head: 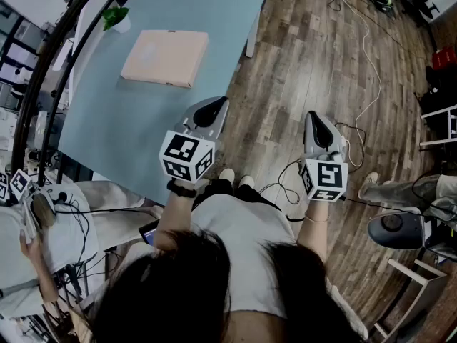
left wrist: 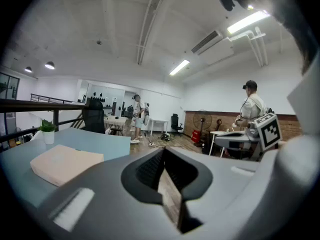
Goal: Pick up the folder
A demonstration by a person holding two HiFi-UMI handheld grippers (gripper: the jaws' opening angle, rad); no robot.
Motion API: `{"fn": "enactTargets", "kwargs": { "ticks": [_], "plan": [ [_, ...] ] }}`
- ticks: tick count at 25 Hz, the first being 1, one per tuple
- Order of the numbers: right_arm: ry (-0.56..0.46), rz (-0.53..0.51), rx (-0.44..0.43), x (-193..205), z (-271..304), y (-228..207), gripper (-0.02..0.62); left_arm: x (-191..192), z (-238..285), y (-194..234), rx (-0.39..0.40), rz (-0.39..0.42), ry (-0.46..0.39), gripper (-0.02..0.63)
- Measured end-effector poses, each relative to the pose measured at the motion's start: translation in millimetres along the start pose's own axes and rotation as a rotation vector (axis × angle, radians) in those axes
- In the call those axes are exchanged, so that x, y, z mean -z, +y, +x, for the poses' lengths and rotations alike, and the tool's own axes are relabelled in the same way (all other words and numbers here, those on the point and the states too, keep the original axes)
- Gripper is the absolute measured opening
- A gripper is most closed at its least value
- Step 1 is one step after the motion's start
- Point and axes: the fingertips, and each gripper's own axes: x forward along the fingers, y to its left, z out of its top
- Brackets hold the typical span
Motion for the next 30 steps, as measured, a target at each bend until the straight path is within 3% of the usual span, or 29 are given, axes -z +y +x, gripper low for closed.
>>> {"fn": "enactTargets", "kwargs": {
  "ticks": [6,9,17,23,30],
  "plan": [
    [-0.015,0.047,-0.046,2,-6,-7,0.006,-1,3,-12,0.013,-0.006,-0.014,0.060],
    [-0.026,0.067,-0.077,3,-7,-8,0.080,-1,3,-15,0.000,0.000,-0.028,0.063],
    [-0.026,0.103,-0.107,8,7,-25,0.131,1,23,-13,-0.006,-0.019,-0.011,0.117],
    [-0.011,0.119,-0.111,12,46,-43,0.152,3,56,12,-0.010,-0.043,0.003,0.140],
    [-0.009,0.129,-0.126,1,122,-64,0.161,-13,106,71,-0.043,-0.069,-0.009,0.153]
  ]
}}
